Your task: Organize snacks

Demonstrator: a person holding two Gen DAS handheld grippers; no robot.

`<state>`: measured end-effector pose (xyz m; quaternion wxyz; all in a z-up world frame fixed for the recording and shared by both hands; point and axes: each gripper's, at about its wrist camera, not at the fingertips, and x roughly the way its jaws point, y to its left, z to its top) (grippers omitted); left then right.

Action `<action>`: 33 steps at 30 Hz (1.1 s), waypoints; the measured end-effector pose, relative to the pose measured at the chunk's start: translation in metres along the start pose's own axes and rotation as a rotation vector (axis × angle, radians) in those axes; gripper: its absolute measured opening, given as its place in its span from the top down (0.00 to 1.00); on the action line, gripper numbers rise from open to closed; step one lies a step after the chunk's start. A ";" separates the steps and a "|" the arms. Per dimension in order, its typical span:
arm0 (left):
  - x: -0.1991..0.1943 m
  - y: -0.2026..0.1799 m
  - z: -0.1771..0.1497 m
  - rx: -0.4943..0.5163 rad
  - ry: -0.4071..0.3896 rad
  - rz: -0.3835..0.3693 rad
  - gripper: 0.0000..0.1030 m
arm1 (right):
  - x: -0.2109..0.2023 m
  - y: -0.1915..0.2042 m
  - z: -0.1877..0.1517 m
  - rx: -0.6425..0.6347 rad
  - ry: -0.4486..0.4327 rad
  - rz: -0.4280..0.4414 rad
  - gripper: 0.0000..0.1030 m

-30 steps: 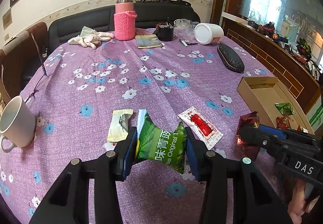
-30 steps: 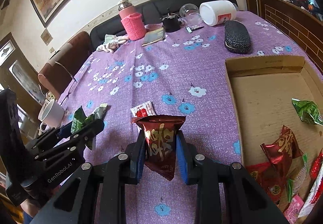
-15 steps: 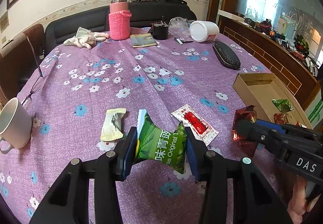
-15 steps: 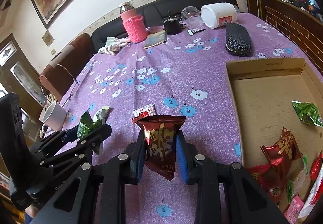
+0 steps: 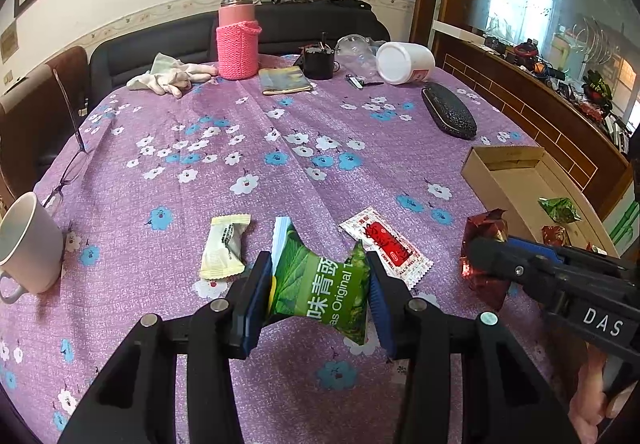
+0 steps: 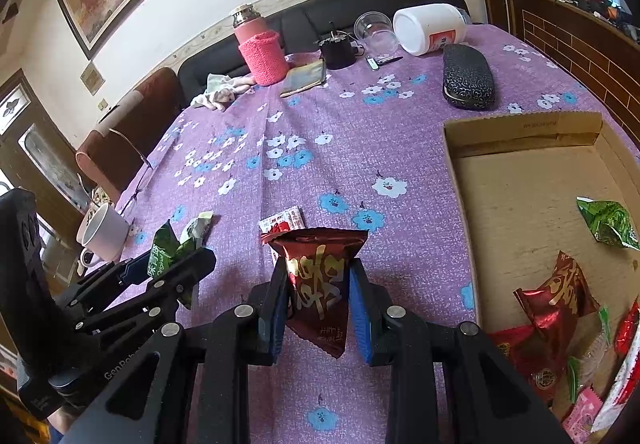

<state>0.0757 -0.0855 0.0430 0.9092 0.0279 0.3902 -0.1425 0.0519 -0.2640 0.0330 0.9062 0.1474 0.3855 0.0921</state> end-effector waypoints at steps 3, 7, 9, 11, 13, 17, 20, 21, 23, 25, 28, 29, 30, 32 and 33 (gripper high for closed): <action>0.000 0.000 0.000 -0.001 0.000 0.000 0.57 | 0.000 -0.001 0.001 0.002 -0.001 0.001 0.71; 0.000 0.000 0.000 -0.002 0.002 -0.001 0.57 | 0.000 -0.001 0.001 0.002 -0.001 0.002 0.71; 0.001 -0.001 0.000 -0.001 0.004 -0.001 0.57 | 0.000 -0.001 0.001 0.005 0.000 0.000 0.71; 0.001 -0.001 0.000 -0.001 0.006 -0.003 0.57 | 0.001 -0.001 0.001 0.008 0.003 0.000 0.71; 0.001 -0.002 0.000 0.001 0.002 -0.004 0.57 | 0.000 -0.002 0.002 0.011 0.001 0.000 0.71; 0.002 -0.002 -0.001 0.002 0.000 -0.006 0.57 | 0.001 0.000 0.001 0.004 0.003 -0.003 0.71; 0.002 0.000 -0.001 -0.004 0.003 -0.005 0.57 | 0.002 -0.002 0.001 0.007 0.006 -0.005 0.71; 0.002 0.000 -0.001 -0.005 0.003 -0.007 0.57 | 0.002 -0.002 0.001 0.008 0.005 -0.005 0.71; 0.002 -0.001 0.000 -0.002 0.002 -0.005 0.57 | 0.001 -0.003 0.001 0.010 0.003 -0.003 0.71; 0.002 -0.001 0.000 0.000 0.004 -0.007 0.57 | 0.001 -0.002 0.001 0.006 0.002 0.000 0.71; 0.002 0.000 0.000 -0.001 0.005 -0.005 0.57 | 0.001 -0.001 0.001 0.002 0.003 -0.001 0.71; 0.002 0.000 0.000 -0.004 0.006 -0.007 0.57 | 0.002 -0.001 0.001 0.004 0.005 -0.003 0.71; 0.001 0.000 0.000 -0.006 0.006 -0.007 0.57 | 0.002 -0.002 0.001 0.007 0.007 -0.004 0.71; 0.001 0.000 0.001 -0.008 0.004 -0.009 0.57 | 0.001 -0.002 0.001 0.006 0.005 -0.003 0.71; 0.001 0.000 0.000 -0.008 0.005 -0.009 0.57 | 0.001 -0.001 0.001 0.005 0.003 -0.003 0.71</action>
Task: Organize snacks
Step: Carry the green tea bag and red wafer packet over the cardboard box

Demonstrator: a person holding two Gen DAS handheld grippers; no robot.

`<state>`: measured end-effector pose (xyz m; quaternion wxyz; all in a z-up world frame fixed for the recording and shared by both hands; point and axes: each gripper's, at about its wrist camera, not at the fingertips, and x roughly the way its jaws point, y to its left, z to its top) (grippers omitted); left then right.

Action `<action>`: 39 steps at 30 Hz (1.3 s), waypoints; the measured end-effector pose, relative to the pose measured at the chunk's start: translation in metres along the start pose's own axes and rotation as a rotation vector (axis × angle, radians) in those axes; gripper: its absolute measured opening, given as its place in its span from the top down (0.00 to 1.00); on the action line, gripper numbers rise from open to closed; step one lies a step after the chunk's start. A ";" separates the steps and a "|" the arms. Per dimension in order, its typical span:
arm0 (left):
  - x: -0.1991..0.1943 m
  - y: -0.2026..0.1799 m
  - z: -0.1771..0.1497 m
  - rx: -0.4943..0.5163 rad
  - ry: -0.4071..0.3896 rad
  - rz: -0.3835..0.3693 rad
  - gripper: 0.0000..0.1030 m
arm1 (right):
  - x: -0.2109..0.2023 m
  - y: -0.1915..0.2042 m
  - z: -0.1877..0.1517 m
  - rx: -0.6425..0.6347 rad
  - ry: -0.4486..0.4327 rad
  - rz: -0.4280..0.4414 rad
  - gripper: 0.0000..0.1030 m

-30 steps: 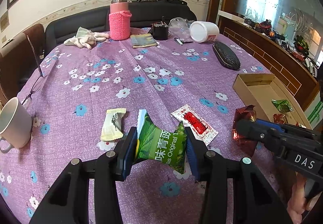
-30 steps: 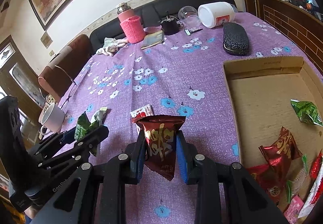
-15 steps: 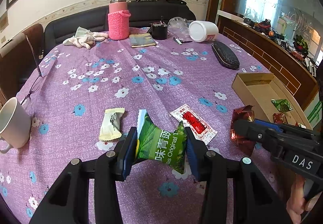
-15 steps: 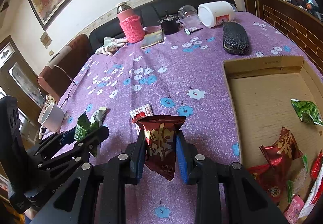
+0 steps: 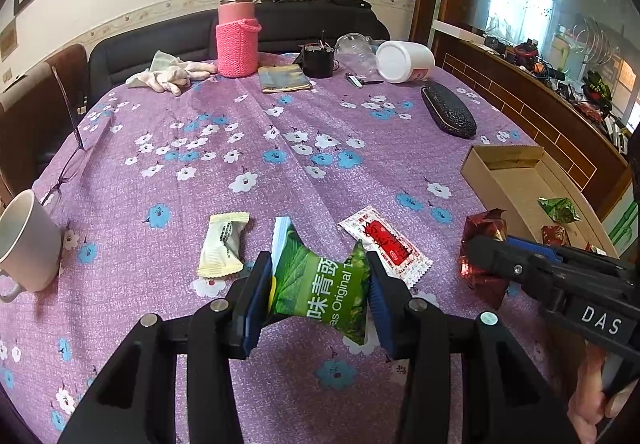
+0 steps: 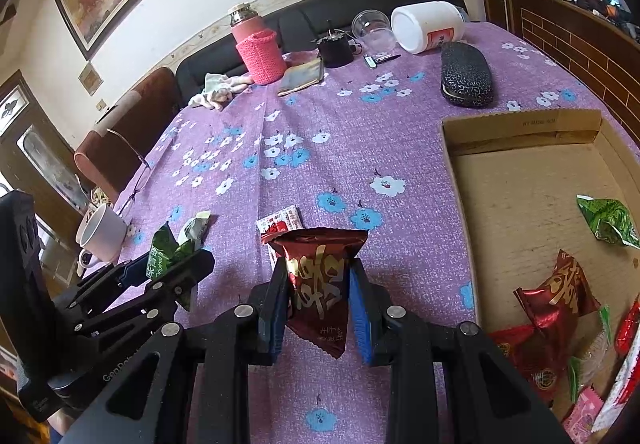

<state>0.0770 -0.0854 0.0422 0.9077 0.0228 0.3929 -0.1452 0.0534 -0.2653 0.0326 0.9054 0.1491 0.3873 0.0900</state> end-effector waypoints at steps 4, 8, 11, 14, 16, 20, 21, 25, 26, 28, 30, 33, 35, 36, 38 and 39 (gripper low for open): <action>0.000 0.000 0.000 0.001 0.002 -0.002 0.57 | 0.001 0.000 0.000 0.002 0.005 -0.002 0.71; 0.001 -0.002 -0.001 0.006 -0.002 -0.003 0.57 | -0.003 0.000 0.001 0.000 -0.010 -0.002 0.71; -0.001 -0.001 0.000 0.002 -0.003 -0.003 0.57 | -0.004 0.000 0.001 0.003 -0.012 0.003 0.71; -0.002 -0.001 0.001 -0.002 -0.003 -0.004 0.57 | -0.005 -0.001 0.001 0.006 -0.016 0.005 0.71; -0.003 0.000 0.001 -0.003 -0.007 -0.008 0.57 | -0.006 -0.002 0.002 0.011 -0.021 0.007 0.71; -0.003 -0.002 0.001 0.002 -0.008 -0.007 0.57 | -0.010 -0.004 0.003 0.020 -0.031 0.010 0.71; -0.003 -0.002 0.001 0.003 -0.009 -0.007 0.57 | -0.010 -0.004 0.003 0.023 -0.033 0.013 0.71; -0.004 -0.001 0.001 -0.006 -0.010 -0.025 0.57 | -0.020 -0.008 0.006 0.037 -0.062 0.024 0.71; -0.004 -0.001 0.001 -0.009 -0.009 -0.031 0.57 | -0.023 -0.011 0.008 0.047 -0.073 0.027 0.71; -0.005 -0.002 0.002 -0.015 -0.010 -0.040 0.57 | -0.029 -0.017 0.011 0.072 -0.094 0.023 0.71; -0.006 -0.004 0.003 -0.015 -0.012 -0.047 0.57 | -0.035 -0.025 0.015 0.096 -0.112 0.010 0.71; -0.009 -0.011 0.004 -0.001 -0.014 -0.050 0.57 | -0.043 -0.037 0.019 0.135 -0.137 -0.016 0.71; -0.010 -0.018 0.006 0.013 -0.014 -0.046 0.57 | -0.051 -0.047 0.021 0.169 -0.152 -0.020 0.71; -0.011 -0.021 0.006 0.017 -0.013 -0.050 0.57 | -0.055 -0.052 0.022 0.181 -0.161 -0.027 0.71; -0.014 -0.031 0.010 0.029 -0.008 -0.071 0.57 | -0.063 -0.063 0.025 0.210 -0.183 -0.049 0.71; -0.016 -0.036 0.012 0.034 -0.008 -0.078 0.57 | -0.067 -0.070 0.026 0.231 -0.194 -0.056 0.71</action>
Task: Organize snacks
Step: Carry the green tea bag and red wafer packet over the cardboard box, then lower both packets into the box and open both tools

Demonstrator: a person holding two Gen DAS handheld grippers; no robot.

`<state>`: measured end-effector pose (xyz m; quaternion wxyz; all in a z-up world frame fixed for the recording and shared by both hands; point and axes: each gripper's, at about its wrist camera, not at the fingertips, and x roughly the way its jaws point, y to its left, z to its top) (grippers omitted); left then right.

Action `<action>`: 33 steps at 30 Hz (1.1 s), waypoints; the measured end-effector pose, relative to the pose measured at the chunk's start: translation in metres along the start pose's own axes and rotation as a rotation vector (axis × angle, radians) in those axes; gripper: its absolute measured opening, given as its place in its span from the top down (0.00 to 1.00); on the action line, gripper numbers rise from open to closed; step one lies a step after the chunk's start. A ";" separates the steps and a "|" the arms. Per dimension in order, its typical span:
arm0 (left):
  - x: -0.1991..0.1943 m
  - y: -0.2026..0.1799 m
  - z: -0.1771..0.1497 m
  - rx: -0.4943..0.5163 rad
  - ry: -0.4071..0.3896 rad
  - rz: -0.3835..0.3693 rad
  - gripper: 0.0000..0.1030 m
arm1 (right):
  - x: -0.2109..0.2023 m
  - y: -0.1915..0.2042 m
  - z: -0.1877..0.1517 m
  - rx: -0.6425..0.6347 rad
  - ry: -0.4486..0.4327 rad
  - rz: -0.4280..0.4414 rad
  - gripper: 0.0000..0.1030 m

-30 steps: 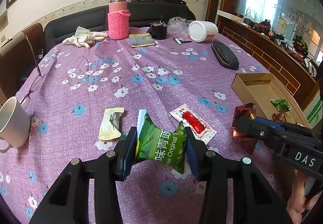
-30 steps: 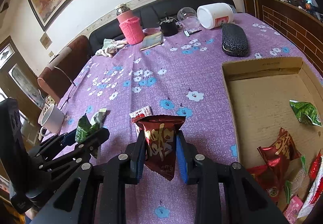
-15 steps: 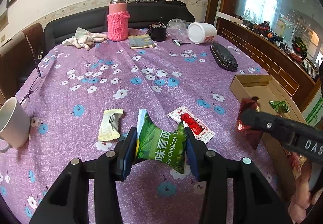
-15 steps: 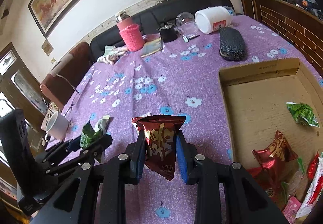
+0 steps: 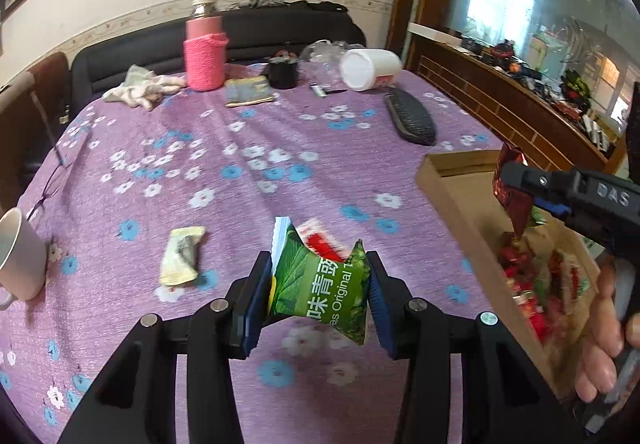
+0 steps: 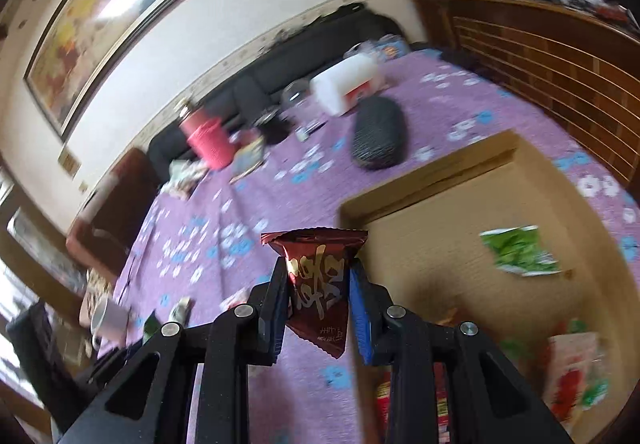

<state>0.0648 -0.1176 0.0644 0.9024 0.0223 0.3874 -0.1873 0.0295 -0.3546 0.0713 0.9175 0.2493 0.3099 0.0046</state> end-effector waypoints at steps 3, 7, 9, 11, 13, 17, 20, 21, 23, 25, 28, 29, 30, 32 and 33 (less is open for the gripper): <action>-0.002 -0.023 0.008 0.029 0.001 -0.031 0.57 | -0.012 -0.023 0.011 0.070 -0.027 -0.012 0.71; 0.003 -0.059 0.018 0.056 0.012 -0.107 0.57 | -0.026 -0.065 0.023 0.179 -0.058 -0.091 0.71; 0.007 -0.077 0.019 0.072 0.019 -0.137 0.57 | -0.030 -0.084 0.025 0.230 -0.058 -0.128 0.71; 0.014 -0.097 0.018 0.086 0.038 -0.170 0.57 | -0.031 -0.100 0.027 0.267 -0.057 -0.180 0.71; 0.023 -0.119 0.015 0.104 0.068 -0.213 0.57 | -0.029 -0.111 0.027 0.299 -0.041 -0.204 0.71; 0.037 -0.150 0.003 0.150 0.106 -0.249 0.57 | -0.025 -0.123 0.028 0.330 -0.014 -0.241 0.71; 0.044 -0.166 -0.007 0.203 0.128 -0.261 0.57 | -0.020 -0.127 0.027 0.342 0.005 -0.255 0.71; 0.044 -0.170 -0.010 0.215 0.132 -0.264 0.57 | -0.020 -0.128 0.026 0.340 0.010 -0.263 0.71; 0.045 -0.177 -0.016 0.244 0.138 -0.269 0.57 | -0.017 -0.128 0.025 0.337 0.022 -0.274 0.70; 0.046 -0.179 -0.018 0.255 0.140 -0.271 0.57 | -0.016 -0.128 0.025 0.335 0.028 -0.276 0.69; 0.044 -0.177 -0.019 0.251 0.142 -0.276 0.55 | -0.017 -0.128 0.026 0.328 0.027 -0.289 0.69; 0.044 -0.176 -0.018 0.247 0.145 -0.279 0.54 | -0.018 -0.127 0.026 0.329 0.026 -0.290 0.69; 0.044 -0.175 -0.018 0.242 0.147 -0.282 0.54 | -0.019 -0.127 0.026 0.330 0.022 -0.292 0.69; 0.044 -0.175 -0.019 0.237 0.150 -0.284 0.53 | -0.020 -0.126 0.026 0.324 0.019 -0.301 0.69; 0.044 -0.175 -0.018 0.237 0.151 -0.284 0.52 | -0.020 -0.126 0.026 0.321 0.018 -0.308 0.68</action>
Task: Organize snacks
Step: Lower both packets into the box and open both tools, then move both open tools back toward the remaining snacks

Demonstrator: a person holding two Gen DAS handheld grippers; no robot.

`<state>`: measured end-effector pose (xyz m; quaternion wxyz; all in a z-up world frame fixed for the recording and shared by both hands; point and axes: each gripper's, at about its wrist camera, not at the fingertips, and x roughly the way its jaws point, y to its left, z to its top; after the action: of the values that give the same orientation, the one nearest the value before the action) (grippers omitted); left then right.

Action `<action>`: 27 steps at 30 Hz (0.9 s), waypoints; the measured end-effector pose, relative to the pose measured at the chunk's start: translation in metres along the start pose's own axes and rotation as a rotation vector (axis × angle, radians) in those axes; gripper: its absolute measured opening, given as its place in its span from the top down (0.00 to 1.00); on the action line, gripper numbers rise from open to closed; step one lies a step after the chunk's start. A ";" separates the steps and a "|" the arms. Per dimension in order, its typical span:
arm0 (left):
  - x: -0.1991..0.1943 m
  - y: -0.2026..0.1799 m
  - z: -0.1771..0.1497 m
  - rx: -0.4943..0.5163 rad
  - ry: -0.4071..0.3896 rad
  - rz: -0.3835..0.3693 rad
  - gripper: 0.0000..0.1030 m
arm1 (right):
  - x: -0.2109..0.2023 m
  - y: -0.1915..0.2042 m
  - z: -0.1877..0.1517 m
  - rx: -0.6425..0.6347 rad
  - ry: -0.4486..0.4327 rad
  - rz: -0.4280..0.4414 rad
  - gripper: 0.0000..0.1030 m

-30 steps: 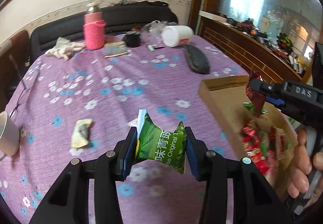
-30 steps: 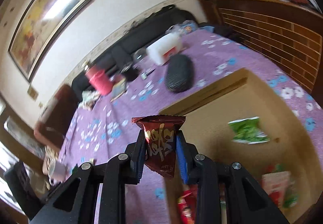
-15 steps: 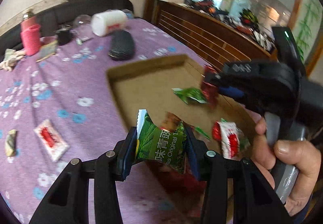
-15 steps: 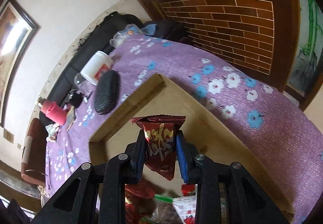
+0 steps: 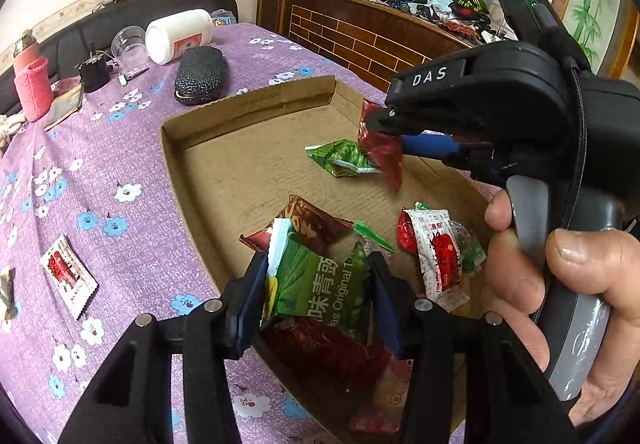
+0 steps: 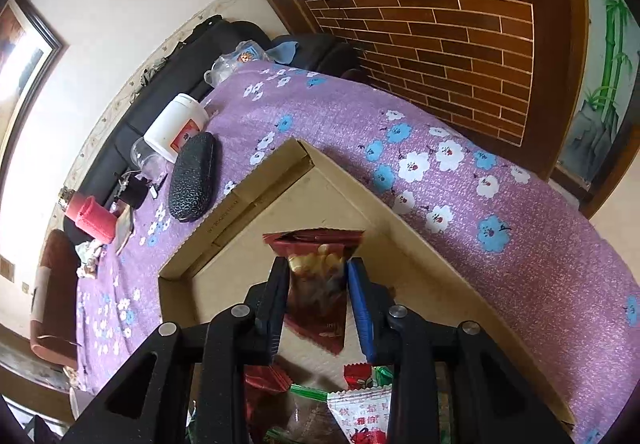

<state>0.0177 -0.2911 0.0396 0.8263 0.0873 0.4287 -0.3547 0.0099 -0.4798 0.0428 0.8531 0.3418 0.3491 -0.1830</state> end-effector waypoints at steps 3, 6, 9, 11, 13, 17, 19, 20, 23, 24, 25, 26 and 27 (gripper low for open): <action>-0.001 0.000 0.001 -0.002 -0.003 0.000 0.52 | -0.003 0.000 0.001 0.004 -0.012 0.005 0.67; -0.005 0.000 0.002 -0.009 -0.013 -0.003 0.52 | -0.009 0.001 0.001 0.000 -0.040 0.005 0.67; -0.014 0.000 0.005 -0.014 -0.032 -0.010 0.51 | -0.017 0.001 0.002 0.006 -0.073 0.016 0.67; -0.021 -0.001 0.006 -0.015 -0.047 -0.010 0.49 | -0.020 0.002 0.002 0.005 -0.090 0.025 0.67; -0.031 0.000 0.006 -0.015 -0.068 -0.008 0.48 | -0.023 0.007 0.001 -0.012 -0.102 0.032 0.67; -0.049 0.011 0.008 -0.027 -0.093 0.017 0.47 | -0.031 0.022 -0.004 -0.071 -0.129 0.108 0.67; -0.058 0.025 0.007 -0.047 -0.104 0.044 0.46 | -0.037 0.035 -0.009 -0.126 -0.155 0.133 0.67; -0.063 0.035 0.005 -0.062 -0.107 0.056 0.46 | -0.039 0.042 -0.012 -0.153 -0.162 0.149 0.67; -0.076 0.066 0.000 -0.110 -0.108 0.114 0.46 | -0.042 0.065 -0.024 -0.252 -0.159 0.211 0.67; -0.079 0.076 -0.001 -0.123 -0.108 0.126 0.46 | -0.042 0.073 -0.029 -0.284 -0.157 0.222 0.67; -0.085 0.089 -0.005 -0.143 -0.108 0.147 0.46 | -0.041 0.082 -0.035 -0.321 -0.154 0.230 0.67; -0.090 0.101 -0.007 -0.159 -0.108 0.170 0.46 | -0.041 0.089 -0.041 -0.353 -0.151 0.242 0.67; -0.095 0.115 -0.010 -0.179 -0.111 0.196 0.46 | -0.042 0.096 -0.047 -0.384 -0.147 0.263 0.67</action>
<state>0.0507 -0.1541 0.0882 0.8839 0.0349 0.4017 -0.2370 0.0120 -0.3757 0.0919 0.9421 0.2016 0.2670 -0.0248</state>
